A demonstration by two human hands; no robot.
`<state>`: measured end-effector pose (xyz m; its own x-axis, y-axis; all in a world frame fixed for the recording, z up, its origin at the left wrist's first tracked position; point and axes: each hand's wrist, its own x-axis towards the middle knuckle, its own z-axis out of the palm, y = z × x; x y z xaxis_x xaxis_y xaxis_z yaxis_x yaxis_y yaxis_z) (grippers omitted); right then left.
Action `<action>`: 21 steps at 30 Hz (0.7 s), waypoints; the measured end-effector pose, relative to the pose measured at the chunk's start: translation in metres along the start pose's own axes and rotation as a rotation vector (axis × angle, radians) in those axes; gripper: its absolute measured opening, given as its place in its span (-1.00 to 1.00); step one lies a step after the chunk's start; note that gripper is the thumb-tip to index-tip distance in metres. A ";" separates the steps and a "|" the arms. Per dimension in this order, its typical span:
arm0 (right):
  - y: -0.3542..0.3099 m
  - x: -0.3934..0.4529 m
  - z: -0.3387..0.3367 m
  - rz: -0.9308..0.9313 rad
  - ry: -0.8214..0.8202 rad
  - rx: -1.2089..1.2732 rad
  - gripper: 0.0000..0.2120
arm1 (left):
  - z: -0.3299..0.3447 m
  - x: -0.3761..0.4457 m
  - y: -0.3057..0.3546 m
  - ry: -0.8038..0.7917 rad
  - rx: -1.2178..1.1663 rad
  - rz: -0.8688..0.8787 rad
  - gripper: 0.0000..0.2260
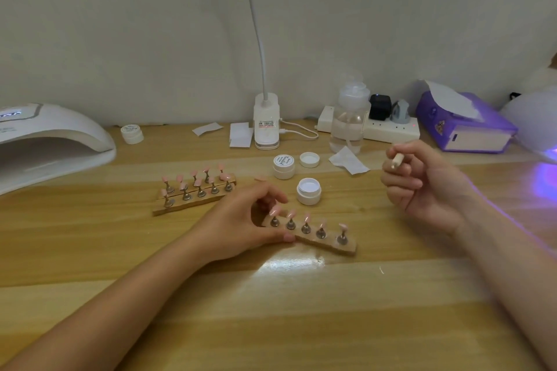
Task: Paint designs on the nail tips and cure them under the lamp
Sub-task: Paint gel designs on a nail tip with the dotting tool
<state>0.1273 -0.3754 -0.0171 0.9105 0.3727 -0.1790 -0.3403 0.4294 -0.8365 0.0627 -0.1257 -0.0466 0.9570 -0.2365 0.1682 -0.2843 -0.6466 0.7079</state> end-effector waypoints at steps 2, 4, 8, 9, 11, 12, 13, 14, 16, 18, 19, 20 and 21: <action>0.001 0.001 -0.001 -0.029 0.033 0.064 -0.83 | 0.007 0.001 0.001 0.047 0.008 0.008 -0.73; 0.004 0.003 0.000 -0.053 0.087 0.064 -0.79 | 0.013 0.003 0.002 0.076 0.008 0.010 -0.74; 0.012 0.008 0.001 -0.103 0.161 0.022 -0.80 | 0.022 0.007 0.005 0.109 -0.005 -0.001 -0.77; 0.014 0.009 0.001 -0.113 0.175 0.001 -0.80 | 0.022 0.008 0.006 0.115 -0.007 -0.005 -0.76; 0.017 0.010 0.001 -0.126 0.199 -0.041 -0.83 | 0.022 0.007 0.005 0.124 -0.024 -0.015 -0.75; 0.018 0.011 0.000 -0.131 0.208 -0.049 -0.83 | 0.021 0.007 0.005 0.122 -0.050 -0.023 -0.77; 0.019 0.012 -0.001 -0.136 0.216 -0.050 -0.82 | 0.019 0.006 0.004 0.114 -0.083 -0.030 -0.79; 0.020 0.012 -0.001 -0.142 0.222 -0.050 -0.81 | 0.018 0.006 0.003 0.107 -0.116 -0.034 -0.79; 0.022 0.012 -0.002 -0.154 0.231 -0.065 -0.78 | 0.016 0.005 0.002 0.100 -0.158 -0.035 -0.78; 0.023 0.012 -0.001 -0.167 0.237 -0.093 -0.78 | 0.015 0.005 0.003 0.106 -0.174 -0.034 -0.80; 0.024 0.011 -0.001 -0.175 0.240 -0.107 -0.78 | 0.015 0.005 0.003 0.111 -0.183 -0.038 -0.83; 0.024 0.011 0.000 -0.183 0.242 -0.121 -0.78 | 0.015 0.005 0.004 0.116 -0.198 -0.044 -0.87; 0.024 0.010 0.001 -0.194 0.243 -0.137 -0.79 | 0.016 0.005 0.004 0.124 -0.212 -0.048 -0.90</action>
<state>0.1279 -0.3602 -0.0387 0.9901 0.0809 -0.1144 -0.1358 0.3525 -0.9259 0.0656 -0.1405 -0.0539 0.9727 -0.1101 0.2044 -0.2320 -0.4856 0.8428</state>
